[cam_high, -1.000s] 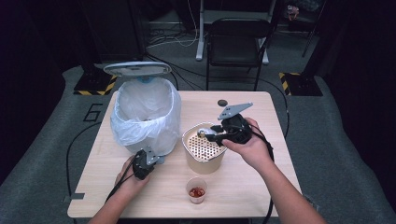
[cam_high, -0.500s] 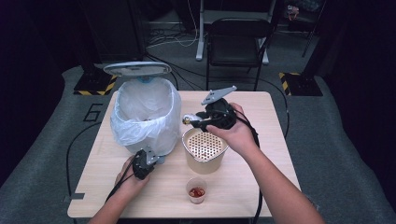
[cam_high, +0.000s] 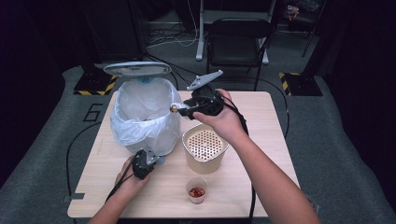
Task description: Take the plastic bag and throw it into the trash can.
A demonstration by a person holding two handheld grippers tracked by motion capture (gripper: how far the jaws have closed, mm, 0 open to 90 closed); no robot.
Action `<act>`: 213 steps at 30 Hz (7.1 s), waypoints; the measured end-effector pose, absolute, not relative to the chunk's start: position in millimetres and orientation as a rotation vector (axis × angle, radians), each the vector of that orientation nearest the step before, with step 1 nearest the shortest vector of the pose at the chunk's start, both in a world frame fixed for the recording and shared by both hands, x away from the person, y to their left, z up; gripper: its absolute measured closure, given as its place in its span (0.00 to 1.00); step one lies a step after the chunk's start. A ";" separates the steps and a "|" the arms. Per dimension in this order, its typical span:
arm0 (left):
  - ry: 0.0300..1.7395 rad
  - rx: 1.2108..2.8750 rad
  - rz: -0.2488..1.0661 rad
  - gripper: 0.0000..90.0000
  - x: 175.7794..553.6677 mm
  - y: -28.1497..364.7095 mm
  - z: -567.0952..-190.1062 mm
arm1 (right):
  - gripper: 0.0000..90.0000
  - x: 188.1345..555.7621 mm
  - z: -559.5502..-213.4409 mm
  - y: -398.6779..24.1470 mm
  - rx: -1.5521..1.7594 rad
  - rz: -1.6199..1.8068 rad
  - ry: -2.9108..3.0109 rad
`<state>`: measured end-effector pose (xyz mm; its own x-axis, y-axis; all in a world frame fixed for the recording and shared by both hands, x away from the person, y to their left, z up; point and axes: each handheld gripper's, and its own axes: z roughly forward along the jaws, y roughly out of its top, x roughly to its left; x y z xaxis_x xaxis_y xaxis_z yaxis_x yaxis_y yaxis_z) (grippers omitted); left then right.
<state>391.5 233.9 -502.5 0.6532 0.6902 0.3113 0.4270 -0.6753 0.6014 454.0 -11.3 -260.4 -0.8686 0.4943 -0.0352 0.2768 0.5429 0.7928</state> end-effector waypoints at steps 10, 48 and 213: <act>0.863 2.381 0.727 1.00 392.0 234.2 -503.1 | 0.67 463.7 -258.3 13.3 0.618 1.254 2.520; 0.861 2.384 0.724 1.00 392.0 234.6 -502.9 | 0.52 489.2 -270.4 82.2 0.632 1.219 2.500; 0.869 2.361 0.732 1.00 391.0 233.7 -505.6 | 0.19 305.9 -461.4 -83.5 0.757 1.338 2.637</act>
